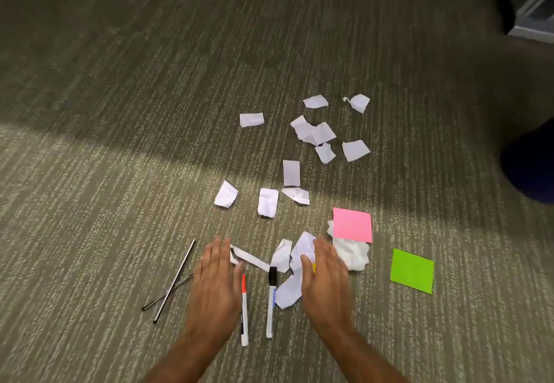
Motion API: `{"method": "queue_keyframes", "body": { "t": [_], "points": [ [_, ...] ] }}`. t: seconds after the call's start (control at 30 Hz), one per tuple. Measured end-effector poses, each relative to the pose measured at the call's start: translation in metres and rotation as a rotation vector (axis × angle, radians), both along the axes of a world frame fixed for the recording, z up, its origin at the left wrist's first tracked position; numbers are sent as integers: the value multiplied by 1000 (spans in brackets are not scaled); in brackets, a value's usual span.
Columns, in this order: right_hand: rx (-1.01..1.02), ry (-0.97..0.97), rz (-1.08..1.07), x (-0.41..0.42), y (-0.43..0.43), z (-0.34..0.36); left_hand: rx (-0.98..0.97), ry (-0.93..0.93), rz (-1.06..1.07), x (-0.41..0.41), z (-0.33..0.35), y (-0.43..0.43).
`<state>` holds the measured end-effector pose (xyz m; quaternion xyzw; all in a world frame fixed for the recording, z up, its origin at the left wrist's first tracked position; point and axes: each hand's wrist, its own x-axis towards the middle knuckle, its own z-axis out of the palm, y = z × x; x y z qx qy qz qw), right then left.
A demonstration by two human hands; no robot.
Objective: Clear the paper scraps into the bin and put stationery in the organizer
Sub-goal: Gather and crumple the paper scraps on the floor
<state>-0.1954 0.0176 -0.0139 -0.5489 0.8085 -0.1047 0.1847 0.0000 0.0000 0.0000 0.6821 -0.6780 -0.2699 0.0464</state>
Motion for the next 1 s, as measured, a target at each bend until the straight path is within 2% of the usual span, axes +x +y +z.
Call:
{"method": "queue_keyframes", "body": {
  "t": [0.07,0.13,0.37,0.5,0.7,1.0],
  "points": [
    [-39,-83,-144,-1,-4,-6,5,35,94,1,-5,-1],
    [12,-127,-227,-1,-12,-15,33,57,173,1,-11,-2],
    [114,-169,-251,0,-25,-41,149,146,437,2,-30,-8],
    [137,-148,-235,0,-28,-44,186,239,522,-1,-38,-17],
    [160,-240,-326,-10,-43,-44,244,332,639,-6,-54,-32],
    [56,-46,-307,19,-12,-35,177,380,713,-11,-63,-34]
  ]
}}
